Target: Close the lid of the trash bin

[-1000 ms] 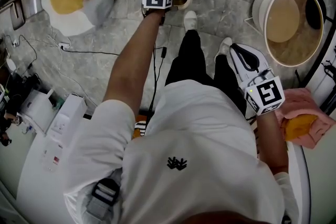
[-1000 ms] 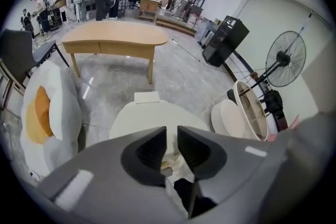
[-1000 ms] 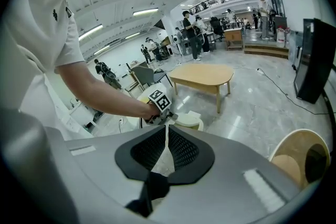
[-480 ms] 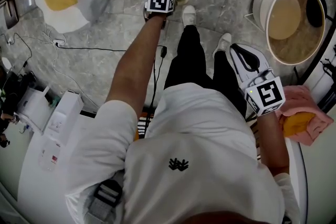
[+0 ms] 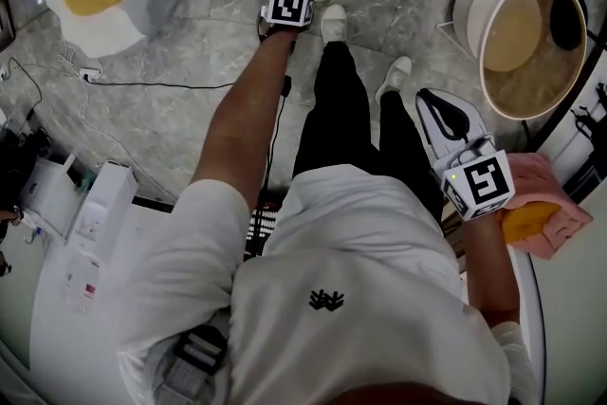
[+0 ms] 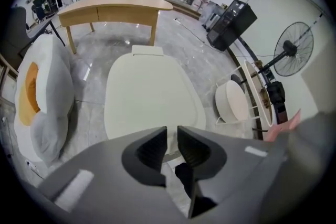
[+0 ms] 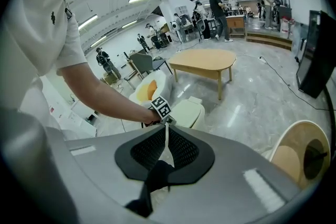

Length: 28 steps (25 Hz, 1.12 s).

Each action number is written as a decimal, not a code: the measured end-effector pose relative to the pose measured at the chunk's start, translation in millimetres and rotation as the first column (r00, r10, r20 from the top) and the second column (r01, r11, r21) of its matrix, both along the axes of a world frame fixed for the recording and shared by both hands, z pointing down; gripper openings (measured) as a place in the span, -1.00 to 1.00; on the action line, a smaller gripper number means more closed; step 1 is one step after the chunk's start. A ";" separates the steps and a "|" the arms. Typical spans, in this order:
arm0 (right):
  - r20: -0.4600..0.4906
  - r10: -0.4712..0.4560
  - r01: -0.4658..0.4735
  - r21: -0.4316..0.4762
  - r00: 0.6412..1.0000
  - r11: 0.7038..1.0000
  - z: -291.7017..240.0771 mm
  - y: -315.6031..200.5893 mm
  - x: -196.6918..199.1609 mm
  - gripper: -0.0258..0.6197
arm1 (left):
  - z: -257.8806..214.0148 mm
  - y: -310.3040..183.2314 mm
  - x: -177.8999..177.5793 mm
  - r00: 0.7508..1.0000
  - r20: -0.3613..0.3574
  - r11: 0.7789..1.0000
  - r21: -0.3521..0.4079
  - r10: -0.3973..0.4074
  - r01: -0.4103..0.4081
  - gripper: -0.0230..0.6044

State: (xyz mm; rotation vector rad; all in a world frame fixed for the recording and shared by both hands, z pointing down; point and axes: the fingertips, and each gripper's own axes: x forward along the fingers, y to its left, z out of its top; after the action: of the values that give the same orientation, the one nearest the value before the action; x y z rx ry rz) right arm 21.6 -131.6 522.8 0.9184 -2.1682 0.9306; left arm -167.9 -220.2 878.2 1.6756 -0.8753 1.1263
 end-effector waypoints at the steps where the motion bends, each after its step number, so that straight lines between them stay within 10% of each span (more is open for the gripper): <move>1: -0.002 -0.004 0.004 -0.006 1.000 1.000 2.3 -0.5 -1.6 -0.87 | 5.3 1.4 -0.9 1.000 0.003 1.000 -0.004 0.004 -0.004 -0.56; 19: -0.022 -0.014 0.014 -0.026 1.000 1.000 26.6 -5.7 -7.1 -0.87 | 40.8 2.0 -0.8 1.000 0.000 0.999 0.021 0.029 -0.029 -0.57; 28: 0.013 -0.027 0.027 0.052 1.000 0.998 -6.8 21.7 -4.5 -0.87 | -23.3 10.9 -0.1 1.000 -0.024 0.997 0.075 -0.012 0.013 -0.55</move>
State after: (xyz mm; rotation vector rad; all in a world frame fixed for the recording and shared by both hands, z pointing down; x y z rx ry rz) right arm 17.1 -109.9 516.0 0.9077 -2.2206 0.8735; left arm -168.0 -209.3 854.8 1.7389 -0.9215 1.0746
